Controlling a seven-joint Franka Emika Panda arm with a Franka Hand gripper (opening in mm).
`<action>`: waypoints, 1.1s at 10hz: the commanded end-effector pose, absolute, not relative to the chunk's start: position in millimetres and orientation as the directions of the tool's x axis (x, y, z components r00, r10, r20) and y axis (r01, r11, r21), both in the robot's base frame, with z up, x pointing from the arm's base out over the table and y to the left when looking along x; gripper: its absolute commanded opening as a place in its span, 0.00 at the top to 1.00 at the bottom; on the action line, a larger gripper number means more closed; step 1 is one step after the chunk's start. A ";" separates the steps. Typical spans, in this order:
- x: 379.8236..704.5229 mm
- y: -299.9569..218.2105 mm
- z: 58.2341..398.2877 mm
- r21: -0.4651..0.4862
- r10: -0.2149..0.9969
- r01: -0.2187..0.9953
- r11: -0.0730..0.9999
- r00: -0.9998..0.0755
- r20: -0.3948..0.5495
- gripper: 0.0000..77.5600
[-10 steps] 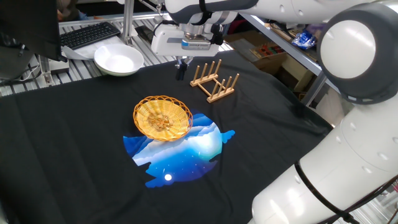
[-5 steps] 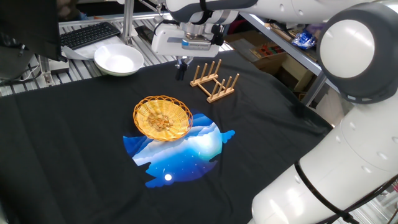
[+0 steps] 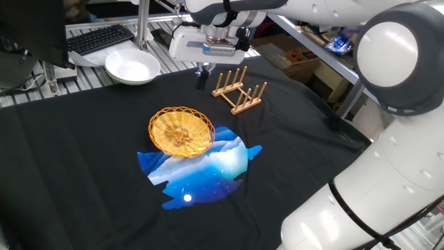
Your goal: Put the dish on the dish rack
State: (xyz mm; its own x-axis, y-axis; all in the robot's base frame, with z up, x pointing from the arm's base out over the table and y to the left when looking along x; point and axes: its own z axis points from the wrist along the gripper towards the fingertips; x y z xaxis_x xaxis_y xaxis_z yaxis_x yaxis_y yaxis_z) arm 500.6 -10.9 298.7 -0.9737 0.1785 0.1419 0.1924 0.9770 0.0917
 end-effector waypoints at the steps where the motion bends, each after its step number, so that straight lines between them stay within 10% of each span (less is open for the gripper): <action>1: 501.1 -11.2 299.8 0.105 0.183 0.198 0.975 -0.974 0.136 1.00; 11: 501.1 -11.2 299.8 0.087 0.359 0.376 0.922 -0.918 0.166 1.00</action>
